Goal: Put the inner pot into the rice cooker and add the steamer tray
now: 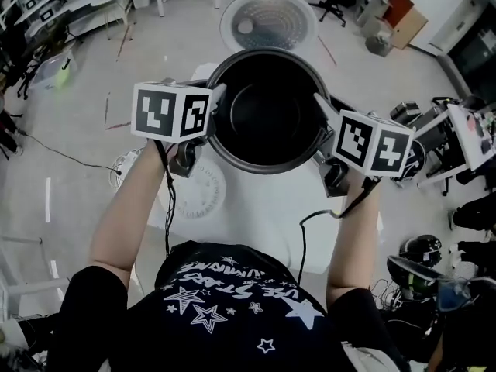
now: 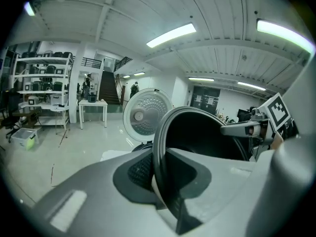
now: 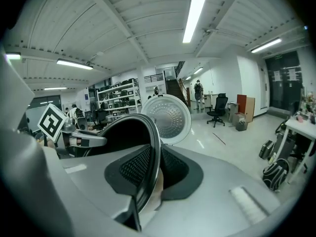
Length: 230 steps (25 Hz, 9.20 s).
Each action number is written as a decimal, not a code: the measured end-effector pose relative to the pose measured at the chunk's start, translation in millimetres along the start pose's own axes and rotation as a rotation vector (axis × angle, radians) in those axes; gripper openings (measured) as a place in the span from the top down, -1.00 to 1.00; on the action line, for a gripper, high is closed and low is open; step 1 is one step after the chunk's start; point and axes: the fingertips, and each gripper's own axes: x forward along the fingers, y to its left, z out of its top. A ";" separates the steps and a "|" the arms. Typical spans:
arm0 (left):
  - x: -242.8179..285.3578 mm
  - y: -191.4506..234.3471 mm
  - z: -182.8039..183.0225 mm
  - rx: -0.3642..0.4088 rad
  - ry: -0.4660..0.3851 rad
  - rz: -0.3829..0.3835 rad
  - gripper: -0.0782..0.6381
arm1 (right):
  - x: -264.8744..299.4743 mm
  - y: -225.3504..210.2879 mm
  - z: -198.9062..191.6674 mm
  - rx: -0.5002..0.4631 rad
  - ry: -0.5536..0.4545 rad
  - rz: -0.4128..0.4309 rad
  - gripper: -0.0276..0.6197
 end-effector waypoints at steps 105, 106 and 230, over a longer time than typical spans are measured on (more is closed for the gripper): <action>66.0 48.0 -12.1 0.352 -0.061 0.164 -0.14 | 101.4 -44.6 -38.2 -0.143 -0.058 -0.119 0.13; 57.6 48.4 -13.2 0.346 -0.077 0.181 -0.14 | 97.1 -39.6 -37.9 -0.141 -0.076 -0.112 0.13; -92.8 226.2 -211.5 -0.012 0.050 0.174 0.75 | 120.6 164.0 -185.7 0.215 0.258 -0.005 0.70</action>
